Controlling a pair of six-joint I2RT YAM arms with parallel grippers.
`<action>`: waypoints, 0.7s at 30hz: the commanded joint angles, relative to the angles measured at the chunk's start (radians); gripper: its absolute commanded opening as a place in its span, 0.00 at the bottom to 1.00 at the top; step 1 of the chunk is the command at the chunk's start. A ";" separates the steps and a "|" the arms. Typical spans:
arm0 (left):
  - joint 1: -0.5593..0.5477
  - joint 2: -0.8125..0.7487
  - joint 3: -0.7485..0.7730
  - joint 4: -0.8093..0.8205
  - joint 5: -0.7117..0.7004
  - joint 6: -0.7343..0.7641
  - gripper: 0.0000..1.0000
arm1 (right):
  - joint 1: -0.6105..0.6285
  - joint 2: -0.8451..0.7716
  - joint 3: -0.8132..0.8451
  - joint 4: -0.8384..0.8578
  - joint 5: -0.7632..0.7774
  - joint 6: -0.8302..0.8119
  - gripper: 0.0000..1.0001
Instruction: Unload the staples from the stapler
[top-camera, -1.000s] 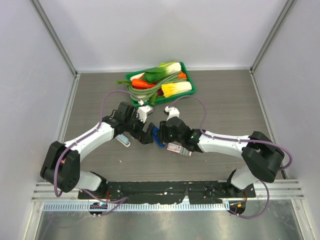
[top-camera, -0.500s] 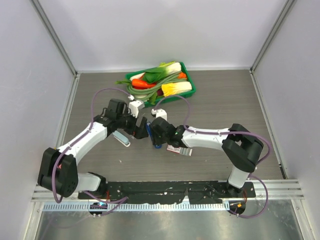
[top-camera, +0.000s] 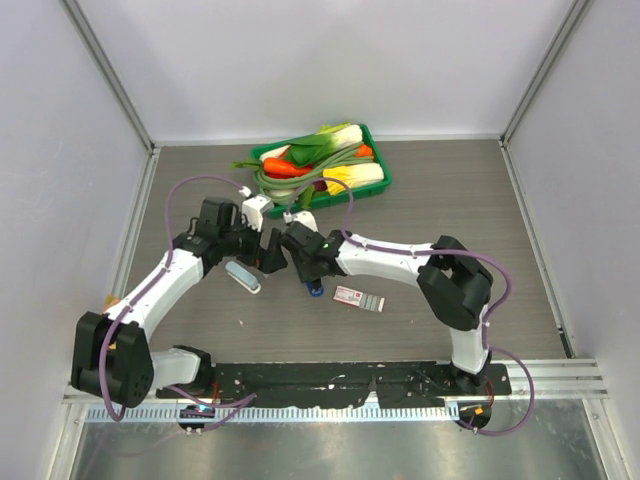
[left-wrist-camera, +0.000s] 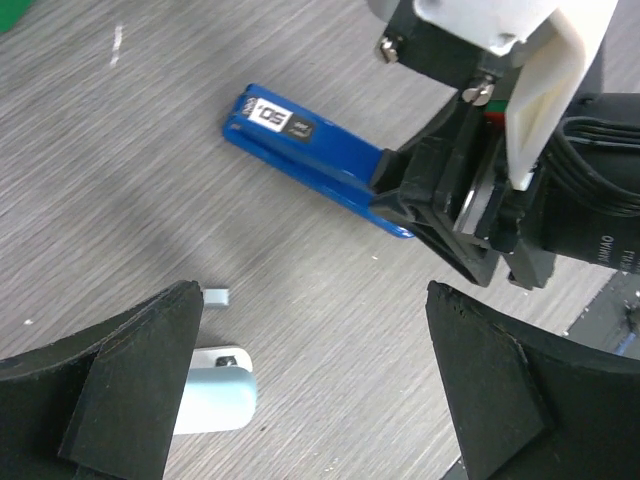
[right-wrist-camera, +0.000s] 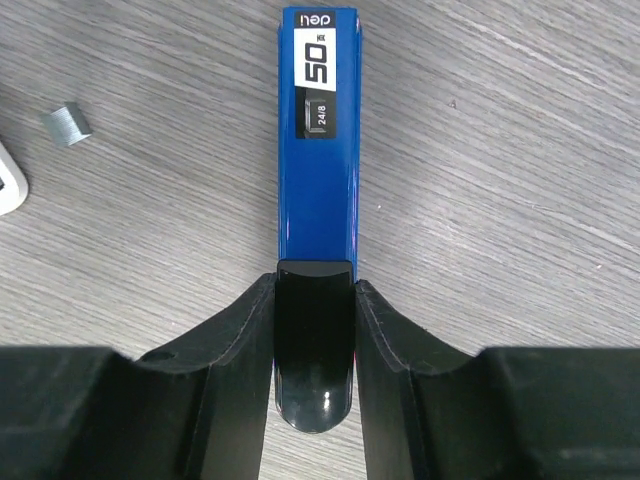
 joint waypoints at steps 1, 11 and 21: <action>-0.006 -0.043 -0.013 -0.001 0.018 0.031 0.98 | -0.002 0.064 0.114 -0.139 0.036 -0.040 0.38; -0.006 -0.074 -0.001 -0.049 -0.007 0.054 0.99 | -0.019 0.064 0.149 -0.164 -0.001 -0.031 0.11; 0.013 -0.069 0.025 -0.089 0.057 0.042 0.96 | -0.082 -0.160 -0.046 0.059 -0.042 0.120 0.01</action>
